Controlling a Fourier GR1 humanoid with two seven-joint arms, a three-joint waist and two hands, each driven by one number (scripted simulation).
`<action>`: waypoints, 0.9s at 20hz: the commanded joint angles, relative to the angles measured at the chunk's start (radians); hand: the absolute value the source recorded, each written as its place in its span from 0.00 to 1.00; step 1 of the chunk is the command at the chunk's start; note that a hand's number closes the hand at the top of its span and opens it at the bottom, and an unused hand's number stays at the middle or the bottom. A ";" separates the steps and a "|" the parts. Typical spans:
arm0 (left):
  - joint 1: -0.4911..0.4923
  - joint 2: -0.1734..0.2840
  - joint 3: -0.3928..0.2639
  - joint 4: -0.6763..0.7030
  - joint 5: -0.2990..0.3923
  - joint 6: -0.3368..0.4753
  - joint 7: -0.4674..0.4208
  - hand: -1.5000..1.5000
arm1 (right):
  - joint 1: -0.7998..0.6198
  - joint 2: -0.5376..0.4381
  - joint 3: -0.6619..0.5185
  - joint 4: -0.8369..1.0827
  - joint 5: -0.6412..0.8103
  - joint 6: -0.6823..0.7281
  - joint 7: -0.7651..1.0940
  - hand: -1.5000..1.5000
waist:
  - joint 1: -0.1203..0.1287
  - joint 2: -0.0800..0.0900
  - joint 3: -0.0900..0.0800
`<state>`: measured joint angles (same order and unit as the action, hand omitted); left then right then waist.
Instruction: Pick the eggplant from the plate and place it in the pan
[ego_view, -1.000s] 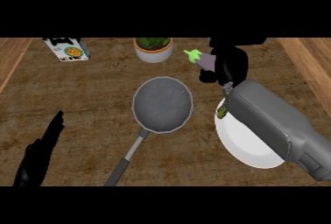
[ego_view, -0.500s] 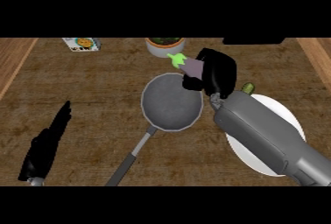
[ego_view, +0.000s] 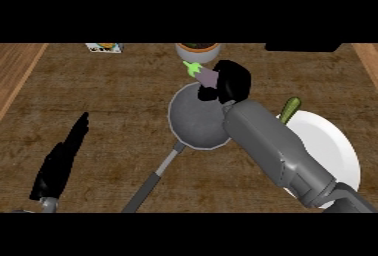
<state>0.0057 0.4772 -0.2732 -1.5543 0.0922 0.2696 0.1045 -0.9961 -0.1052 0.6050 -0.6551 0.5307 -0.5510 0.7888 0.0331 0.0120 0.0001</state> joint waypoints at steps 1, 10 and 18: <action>0.000 0.009 0.012 0.023 0.003 -0.033 -0.027 0.50 | -0.002 0.079 -0.020 0.196 -0.010 0.005 -0.118 1.00 | 0.026 0.011 0.000; -0.025 -0.034 -0.032 -0.028 -0.030 -0.011 0.018 0.50 | 0.059 0.105 -0.299 0.146 -0.369 -0.071 -0.299 0.00 | 0.053 0.020 0.004; -0.028 -0.017 0.003 0.011 -0.033 -0.029 -0.008 0.50 | 0.010 0.105 -0.414 0.154 -0.416 -0.347 -0.571 0.00 | 0.036 0.012 0.002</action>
<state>-0.0159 0.4498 -0.2857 -1.5554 0.0636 0.2474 0.0992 -0.9649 -0.0016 0.2499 -0.5058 0.1503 -0.7834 0.3115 0.0745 0.0276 0.0026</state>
